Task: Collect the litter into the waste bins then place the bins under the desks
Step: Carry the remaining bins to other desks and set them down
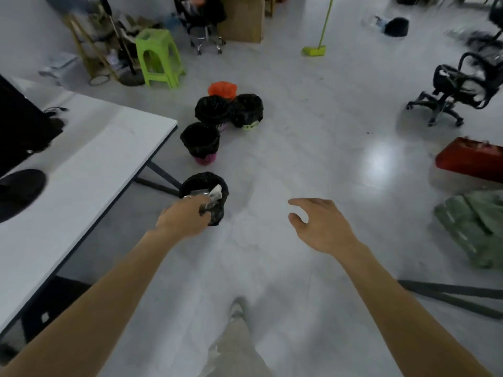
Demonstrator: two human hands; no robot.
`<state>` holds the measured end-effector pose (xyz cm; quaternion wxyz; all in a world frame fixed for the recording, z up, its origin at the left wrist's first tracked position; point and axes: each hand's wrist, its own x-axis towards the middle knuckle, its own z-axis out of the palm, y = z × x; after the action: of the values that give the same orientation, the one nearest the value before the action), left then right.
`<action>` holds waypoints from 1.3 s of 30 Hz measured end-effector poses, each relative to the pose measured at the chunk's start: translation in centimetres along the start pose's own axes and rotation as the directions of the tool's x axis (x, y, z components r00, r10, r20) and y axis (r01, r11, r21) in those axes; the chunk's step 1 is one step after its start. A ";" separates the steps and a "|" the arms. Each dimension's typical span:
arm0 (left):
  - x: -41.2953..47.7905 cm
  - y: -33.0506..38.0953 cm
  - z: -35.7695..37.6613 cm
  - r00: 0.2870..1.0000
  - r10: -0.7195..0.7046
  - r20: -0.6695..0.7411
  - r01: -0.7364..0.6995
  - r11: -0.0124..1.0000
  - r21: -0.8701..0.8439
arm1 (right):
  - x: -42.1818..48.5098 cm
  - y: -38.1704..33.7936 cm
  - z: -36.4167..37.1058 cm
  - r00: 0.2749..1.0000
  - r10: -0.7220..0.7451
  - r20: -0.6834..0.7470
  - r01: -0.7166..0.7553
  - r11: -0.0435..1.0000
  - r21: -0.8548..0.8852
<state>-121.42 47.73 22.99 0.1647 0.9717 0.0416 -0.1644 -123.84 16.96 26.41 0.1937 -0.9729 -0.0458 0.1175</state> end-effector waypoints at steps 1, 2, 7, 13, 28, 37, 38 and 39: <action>3.3 0.6 -0.7 1.000 -0.009 -0.010 0.009 1.000 0.001 | 3.7 0.3 -0.7 1.000 -0.021 0.012 0.021 1.000 -0.009; 6.2 1.0 -1.2 1.000 -0.012 -0.019 0.012 1.000 -0.001 | 6.7 0.6 -1.1 0.999 -0.037 0.014 0.037 0.999 -0.010; 21.2 2.8 -4.2 0.999 0.006 -0.052 -0.009 0.998 -0.062 | 23.3 1.9 -4.4 0.996 -0.088 0.020 0.088 0.995 -0.044; 37.6 5.6 -9.3 0.999 -0.046 0.026 0.047 0.998 -0.047 | 41.0 3.2 -9.7 0.996 -0.088 0.023 0.089 0.996 -0.025; 71.4 4.7 -16.8 0.908 -0.413 0.069 0.409 0.842 -0.350 | 87.4 -0.4 -14.3 0.893 -0.342 0.294 0.364 0.931 -0.023; 84.6 -1.8 -16.7 0.773 -0.601 0.204 0.596 0.576 -0.560 | 108.6 -10.0 -10.4 0.766 -0.409 0.496 0.421 0.902 0.095; 86.8 -3.1 -16.3 0.756 -0.612 0.233 0.613 0.537 -0.579 | 111.4 -11.1 -8.9 0.754 -0.393 0.526 0.413 0.907 0.085; 89.2 -4.4 -15.8 0.735 -0.628 0.257 0.630 0.493 -0.600 | 114.3 -12.0 -7.2 0.743 -0.370 0.558 0.398 0.914 0.076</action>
<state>-33.11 59.54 5.96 0.4207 0.7667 0.4465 -0.1894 -11.96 40.75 13.44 0.1682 -0.8687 -0.3024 0.3545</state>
